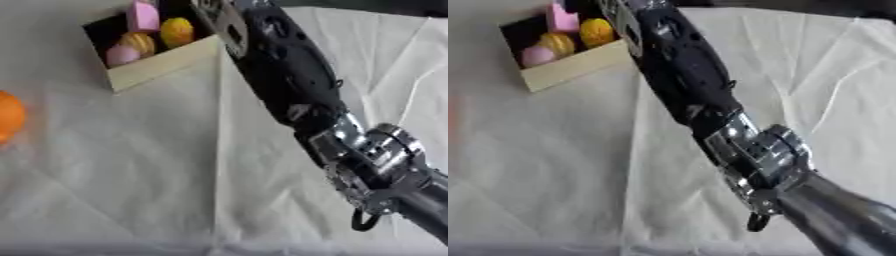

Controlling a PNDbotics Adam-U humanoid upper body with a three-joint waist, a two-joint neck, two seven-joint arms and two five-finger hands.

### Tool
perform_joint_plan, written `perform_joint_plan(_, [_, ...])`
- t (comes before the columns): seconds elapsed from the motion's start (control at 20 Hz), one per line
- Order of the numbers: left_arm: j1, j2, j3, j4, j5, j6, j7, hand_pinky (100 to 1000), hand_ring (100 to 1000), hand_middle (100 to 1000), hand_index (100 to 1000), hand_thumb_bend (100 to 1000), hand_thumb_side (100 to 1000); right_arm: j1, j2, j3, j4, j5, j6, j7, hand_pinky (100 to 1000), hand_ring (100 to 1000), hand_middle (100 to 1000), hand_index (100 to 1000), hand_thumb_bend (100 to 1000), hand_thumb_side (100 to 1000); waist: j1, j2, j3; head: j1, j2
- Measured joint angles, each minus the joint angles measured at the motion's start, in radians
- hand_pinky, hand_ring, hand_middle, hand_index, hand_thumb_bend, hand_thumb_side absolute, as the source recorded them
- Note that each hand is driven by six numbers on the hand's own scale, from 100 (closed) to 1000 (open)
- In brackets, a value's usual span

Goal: Pick up objects on the table and place them in the box.

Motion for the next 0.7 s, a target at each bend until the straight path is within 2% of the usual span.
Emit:
perform_joint_plan(0.15, [-0.007, 0.022, 0.0, 0.0, -0.007, -0.001, 0.002, 812, 838, 798, 841, 100, 625, -0.008, -0.046, 0.0, -0.062, -0.067, 0.028, 0.021, 842, 924, 779, 931, 100, 100, 0.0, -0.001, -0.003, 0.006, 0.0])
perform_joint_plan(0.25, [-0.016, 0.044, 0.0, 0.0, -0.013, -0.004, 0.005, 813, 838, 799, 842, 100, 617, -0.008, -0.086, 0.001, -0.108, -0.116, 0.045, 0.036, 837, 916, 769, 927, 100, 154, 0.001, -0.001, -0.008, 0.01, 0.0])
perform_joint_plan(0.35, [-0.027, 0.067, 0.0, 0.0, -0.021, -0.007, 0.008, 813, 838, 800, 843, 100, 607, -0.006, -0.133, 0.0, -0.16, -0.177, 0.064, 0.04, 834, 910, 758, 923, 100, 266, 0.003, -0.001, -0.01, 0.013, 0.0])
perform_joint_plan(0.45, [-0.037, 0.096, 0.001, 0.0, -0.033, -0.011, 0.015, 814, 839, 801, 844, 100, 598, 0.005, -0.184, -0.008, -0.212, -0.255, 0.083, 0.025, 829, 901, 744, 915, 100, 332, 0.006, -0.001, -0.016, 0.017, 0.0])
perform_joint_plan(0.5, [-0.043, 0.112, 0.001, 0.0, -0.04, -0.013, 0.018, 814, 839, 801, 844, 100, 597, 0.012, -0.211, -0.013, -0.236, -0.299, 0.093, 0.011, 829, 900, 743, 914, 100, 338, 0.006, -0.001, -0.019, 0.019, 0.0])
perform_joint_plan(0.55, [-0.048, 0.128, 0.001, 0.0, -0.048, -0.014, 0.022, 814, 840, 802, 846, 100, 577, 0.02, -0.236, -0.018, -0.258, -0.344, 0.102, -0.006, 828, 898, 737, 913, 100, 402, 0.007, -0.001, -0.022, 0.022, 0.0])
perform_joint_plan(0.65, [-0.063, 0.164, 0.001, 0.003, -0.067, -0.013, 0.028, 814, 841, 803, 848, 100, 540, 0.037, -0.285, -0.033, -0.294, -0.433, 0.117, -0.048, 830, 899, 737, 918, 100, 461, 0.008, -0.001, -0.026, 0.027, 0.0])
perform_joint_plan(0.7, [-0.072, 0.187, 0.001, 0.008, -0.077, -0.012, 0.031, 814, 841, 803, 848, 100, 540, 0.047, -0.309, -0.043, -0.306, -0.479, 0.123, -0.07, 830, 899, 737, 918, 100, 461, 0.011, -0.001, -0.029, 0.03, 0.0])
